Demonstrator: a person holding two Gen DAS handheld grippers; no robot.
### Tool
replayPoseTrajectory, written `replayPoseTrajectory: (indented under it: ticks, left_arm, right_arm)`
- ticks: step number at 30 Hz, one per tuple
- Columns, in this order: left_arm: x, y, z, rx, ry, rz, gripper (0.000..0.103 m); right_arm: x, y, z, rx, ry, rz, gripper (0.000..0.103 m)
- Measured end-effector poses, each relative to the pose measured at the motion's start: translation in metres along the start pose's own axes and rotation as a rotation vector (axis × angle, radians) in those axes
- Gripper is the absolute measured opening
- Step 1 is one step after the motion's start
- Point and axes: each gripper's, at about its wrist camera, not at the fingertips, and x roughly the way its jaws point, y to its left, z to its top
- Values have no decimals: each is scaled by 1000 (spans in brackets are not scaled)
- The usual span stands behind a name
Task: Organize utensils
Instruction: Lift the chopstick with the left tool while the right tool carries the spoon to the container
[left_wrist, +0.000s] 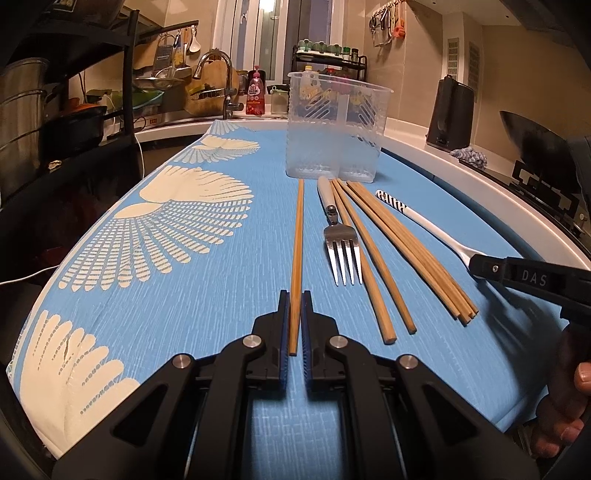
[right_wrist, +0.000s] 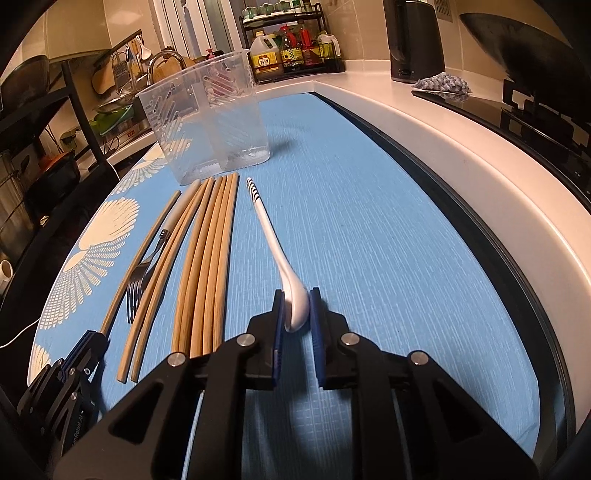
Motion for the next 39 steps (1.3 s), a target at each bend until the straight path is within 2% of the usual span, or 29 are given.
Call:
replayPoseTrajectory:
  ticks: [18, 32, 39]
  left_arm:
    - [-7, -4, 6, 13, -5, -11, 6]
    - [-34, -4, 23, 13, -99, -17, 6]
    - [-45, -2, 35, 11, -138, -21, 6]
  right_arm:
    - [-7, 4, 1, -39, -21, -55, 11]
    - [-37, 9, 17, -114, -94, -114, 11]
    - [-50, 9, 25, -146, -120, -118, 11]
